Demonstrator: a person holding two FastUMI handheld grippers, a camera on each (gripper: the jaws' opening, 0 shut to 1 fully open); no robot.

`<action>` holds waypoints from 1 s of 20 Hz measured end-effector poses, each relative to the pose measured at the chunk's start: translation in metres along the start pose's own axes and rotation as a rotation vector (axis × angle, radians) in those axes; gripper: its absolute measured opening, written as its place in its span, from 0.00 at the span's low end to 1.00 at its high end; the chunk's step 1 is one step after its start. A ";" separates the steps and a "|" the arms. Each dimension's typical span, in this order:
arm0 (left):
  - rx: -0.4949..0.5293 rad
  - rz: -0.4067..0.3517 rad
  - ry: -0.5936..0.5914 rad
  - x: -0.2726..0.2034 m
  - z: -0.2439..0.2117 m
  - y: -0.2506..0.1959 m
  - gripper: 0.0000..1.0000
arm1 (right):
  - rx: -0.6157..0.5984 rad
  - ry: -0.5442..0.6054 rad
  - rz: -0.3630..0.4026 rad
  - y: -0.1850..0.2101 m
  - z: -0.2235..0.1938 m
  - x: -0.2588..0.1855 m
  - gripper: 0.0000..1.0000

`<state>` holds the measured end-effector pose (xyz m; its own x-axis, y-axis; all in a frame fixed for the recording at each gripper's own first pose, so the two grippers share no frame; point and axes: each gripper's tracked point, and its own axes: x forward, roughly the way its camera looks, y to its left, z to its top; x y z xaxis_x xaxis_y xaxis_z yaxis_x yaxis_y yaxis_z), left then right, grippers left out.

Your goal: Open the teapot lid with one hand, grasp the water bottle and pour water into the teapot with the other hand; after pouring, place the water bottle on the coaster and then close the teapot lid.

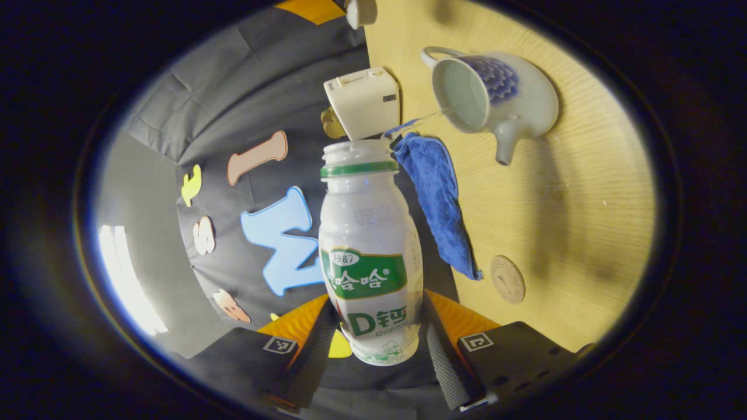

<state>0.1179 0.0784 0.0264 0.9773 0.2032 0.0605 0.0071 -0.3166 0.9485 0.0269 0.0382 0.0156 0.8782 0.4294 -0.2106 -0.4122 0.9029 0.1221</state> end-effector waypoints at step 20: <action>0.123 0.010 -0.042 0.001 0.008 0.010 0.86 | -0.009 -0.006 0.016 0.003 0.002 0.001 0.07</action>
<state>0.1212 0.0679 0.0333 0.9855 0.1611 0.0539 0.0210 -0.4304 0.9024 0.0274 0.0414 0.0175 0.8729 0.4436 -0.2030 -0.4281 0.8961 0.1171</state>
